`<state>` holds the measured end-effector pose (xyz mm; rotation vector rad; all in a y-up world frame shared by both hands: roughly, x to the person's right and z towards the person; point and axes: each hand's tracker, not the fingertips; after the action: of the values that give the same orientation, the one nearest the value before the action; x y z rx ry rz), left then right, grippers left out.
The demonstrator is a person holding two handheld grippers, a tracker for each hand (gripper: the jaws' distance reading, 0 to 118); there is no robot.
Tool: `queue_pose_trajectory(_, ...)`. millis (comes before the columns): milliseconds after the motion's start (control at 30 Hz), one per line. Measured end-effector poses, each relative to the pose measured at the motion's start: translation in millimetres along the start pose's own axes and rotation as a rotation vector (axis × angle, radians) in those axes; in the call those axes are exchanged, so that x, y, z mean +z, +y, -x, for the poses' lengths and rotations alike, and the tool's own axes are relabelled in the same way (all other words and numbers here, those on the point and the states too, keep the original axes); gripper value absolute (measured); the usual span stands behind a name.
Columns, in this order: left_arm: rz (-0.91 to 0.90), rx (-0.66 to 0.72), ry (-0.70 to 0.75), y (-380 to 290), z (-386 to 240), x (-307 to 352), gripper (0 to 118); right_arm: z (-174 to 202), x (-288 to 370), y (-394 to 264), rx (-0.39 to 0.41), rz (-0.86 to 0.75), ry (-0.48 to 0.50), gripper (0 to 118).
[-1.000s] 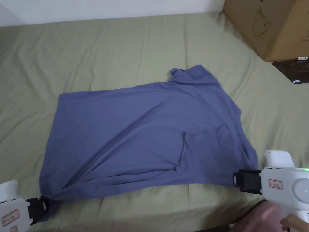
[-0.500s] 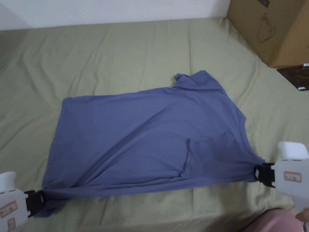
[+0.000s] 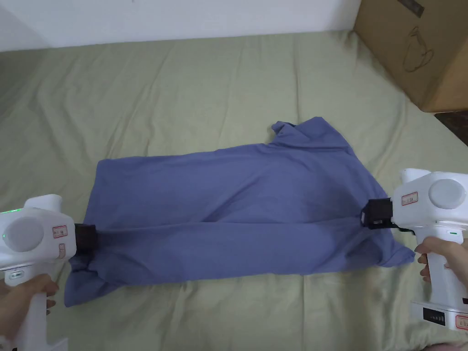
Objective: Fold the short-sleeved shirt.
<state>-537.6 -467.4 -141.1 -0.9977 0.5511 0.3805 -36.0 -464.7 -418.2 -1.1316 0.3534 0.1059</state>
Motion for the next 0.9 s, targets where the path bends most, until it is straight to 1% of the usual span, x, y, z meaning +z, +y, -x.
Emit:
queue_pose_trajectory(33,0.000,0.017,-0.004,-1.1,3.4,1.8,78,-1.7,2.2,-2.1,-0.005,-0.012,0.014,90)
queue_pose_trajectory(67,-0.003,0.027,-0.016,-4.0,6.2,7.0,91,-3.7,7.7,-4.0,-0.014,-0.030,0.029,90)
queue_pose_trajectory(100,-0.019,0.035,-0.028,-7.1,9.3,11.5,95,-5.6,15.1,-6.9,-0.025,-0.039,0.044,90)
queue_pose_trajectory(133,-0.027,0.037,-0.034,-11.5,12.5,17.2,93,-8.6,23.1,-11.6,-0.023,-0.051,0.084,88)
queue_pose_trajectory(167,-0.022,0.034,-0.035,-16.5,15.3,22.3,93,-10.1,31.0,-17.0,-0.010,-0.058,0.108,82)
queue_pose_trajectory(200,-0.019,0.030,-0.048,-22.2,15.7,30.0,82,-9.6,37.4,-23.4,0.003,-0.065,0.098,56)
queue_pose_trajectory(233,-0.029,0.030,-0.069,-30.7,17.9,37.8,58,-7.6,43.2,-31.8,0.031,-0.079,0.074,29)
queue_pose_trajectory(267,-0.031,0.025,-0.093,-40.8,20.2,44.3,20,-6.6,47.8,-42.0,0.055,-0.091,0.031,6)
queue_pose_trajectory(300,-0.025,0.019,-0.091,-49.7,21.1,47.0,0,-5.7,51.0,-52.0,0.064,-0.098,0.020,3)
queue_pose_trajectory(367,-0.038,0.015,-0.072,-64.6,22.9,55.3,0,-6.3,54.9,-70.9,0.067,-0.082,0.035,1)
queue_pose_trajectory(467,-0.043,0.018,-0.061,-73.3,27.0,58.2,0,-7.3,55.5,-92.1,0.039,-0.066,0.040,1)
queue_pose_trajectory(500,-0.053,0.028,-0.064,-73.6,29.9,56.4,8,-7.6,55.7,-96.9,0.037,-0.063,0.042,1)
queue_pose_trajectory(533,-0.047,0.048,-0.072,-72.7,33.2,52.2,24,-8.1,55.4,-102.3,0.031,-0.062,0.043,1)
queue_pose_trajectory(567,-0.028,0.071,-0.077,-71.5,35.3,46.7,45,-9.1,54.9,-106.7,0.023,-0.054,0.047,1)
queue_pose_trajectory(600,-0.016,0.100,-0.099,-73.1,35.1,43.3,74,-10.0,54.1,-109.7,0.018,-0.046,0.050,1)
queue_pose_trajectory(633,-0.010,0.123,-0.122,-73.7,35.9,35.5,88,-10.8,53.3,-113.8,0.012,-0.042,0.052,1)
queue_pose_trajectory(667,-0.002,0.138,-0.141,-73.9,36.4,27.0,90,-11.6,52.1,-116.5,0.008,-0.037,0.048,1)
queue_pose_trajectory(700,0.006,0.144,-0.137,-74.5,35.5,19.3,84,-12.1,51.1,-119.0,0.007,-0.029,0.044,1)
queue_pose_trajectory(733,0.021,0.137,-0.131,-76.3,30.4,11.4,69,-12.4,50.4,-122.3,0.004,-0.027,0.038,1)
queue_pose_trajectory(767,0.081,0.120,-0.119,-78.3,27.6,-0.5,48,-13.1,49.8,-125.0,-0.002,-0.025,0.035,1)
queue_pose_trajectory(800,0.122,0.109,-0.106,-80.7,25.7,-9.8,38,-14.2,49.1,-126.1,-0.008,-0.021,0.042,1)
queue_pose_trajectory(833,0.131,0.053,-0.016,-83.8,20.1,-15.5,33,-14.7,49.2,-127.7,-0.016,-0.023,0.054,2)
queue_pose_trajectory(867,0.082,0.031,-0.040,-80.9,21.3,-9.6,14,-14.8,49.6,-127.6,-0.023,-0.026,0.059,7)
queue_pose_trajectory(900,0.086,0.051,-0.057,-76.9,21.5,-3.7,2,-14.6,49.9,-126.3,-0.026,-0.027,0.058,32)
